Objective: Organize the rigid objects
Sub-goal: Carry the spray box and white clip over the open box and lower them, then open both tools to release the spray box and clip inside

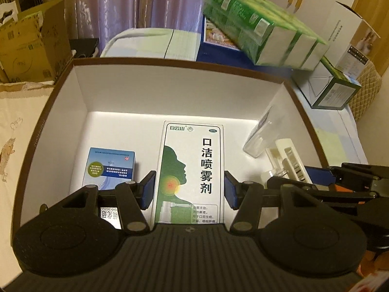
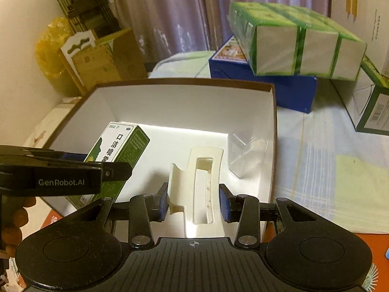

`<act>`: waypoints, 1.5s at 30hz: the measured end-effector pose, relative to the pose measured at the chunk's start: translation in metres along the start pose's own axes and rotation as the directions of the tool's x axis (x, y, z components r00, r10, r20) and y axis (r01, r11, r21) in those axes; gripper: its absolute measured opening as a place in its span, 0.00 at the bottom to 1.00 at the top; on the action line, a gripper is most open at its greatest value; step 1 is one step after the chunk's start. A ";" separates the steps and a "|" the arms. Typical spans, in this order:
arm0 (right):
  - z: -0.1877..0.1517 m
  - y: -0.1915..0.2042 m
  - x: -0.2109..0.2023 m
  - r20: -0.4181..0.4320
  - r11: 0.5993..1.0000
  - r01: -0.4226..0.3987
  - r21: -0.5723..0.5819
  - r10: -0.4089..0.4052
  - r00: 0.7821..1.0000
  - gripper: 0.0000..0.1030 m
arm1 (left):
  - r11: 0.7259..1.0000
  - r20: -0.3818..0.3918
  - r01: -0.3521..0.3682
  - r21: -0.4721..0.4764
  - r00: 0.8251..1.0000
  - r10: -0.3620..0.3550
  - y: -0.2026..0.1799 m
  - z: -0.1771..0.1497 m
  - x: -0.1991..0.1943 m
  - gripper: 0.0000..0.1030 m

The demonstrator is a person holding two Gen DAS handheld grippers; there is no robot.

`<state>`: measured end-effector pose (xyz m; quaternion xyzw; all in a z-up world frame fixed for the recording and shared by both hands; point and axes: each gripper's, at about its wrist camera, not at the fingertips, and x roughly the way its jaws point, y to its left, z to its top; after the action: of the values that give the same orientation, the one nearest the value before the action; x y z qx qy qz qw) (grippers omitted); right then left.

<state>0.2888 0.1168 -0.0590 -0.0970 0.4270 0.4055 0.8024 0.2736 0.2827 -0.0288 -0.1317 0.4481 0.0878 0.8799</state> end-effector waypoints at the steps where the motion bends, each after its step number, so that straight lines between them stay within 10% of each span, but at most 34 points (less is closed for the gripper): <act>1: 0.000 0.000 0.002 -0.004 1.000 0.003 0.001 -0.003 1.000 0.37 | 1.000 -0.004 0.000 -0.001 1.000 0.000 0.001 0.000 0.002 0.51; 31: -0.001 0.002 -0.005 0.006 1.000 0.015 0.022 -0.015 1.000 0.47 | 0.999 -0.002 -0.048 0.011 0.999 0.048 0.004 -0.006 -0.012 0.63; 45: -0.013 0.009 -0.050 0.108 0.999 -0.030 0.042 0.026 0.994 0.47 | 0.999 0.121 -0.051 0.013 0.991 0.049 -0.009 -0.019 -0.056 0.63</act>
<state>0.2592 0.0875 -0.0276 -0.0518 0.3934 0.4120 0.8203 0.2291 0.2658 0.0069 -0.1078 0.3978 0.1142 0.9039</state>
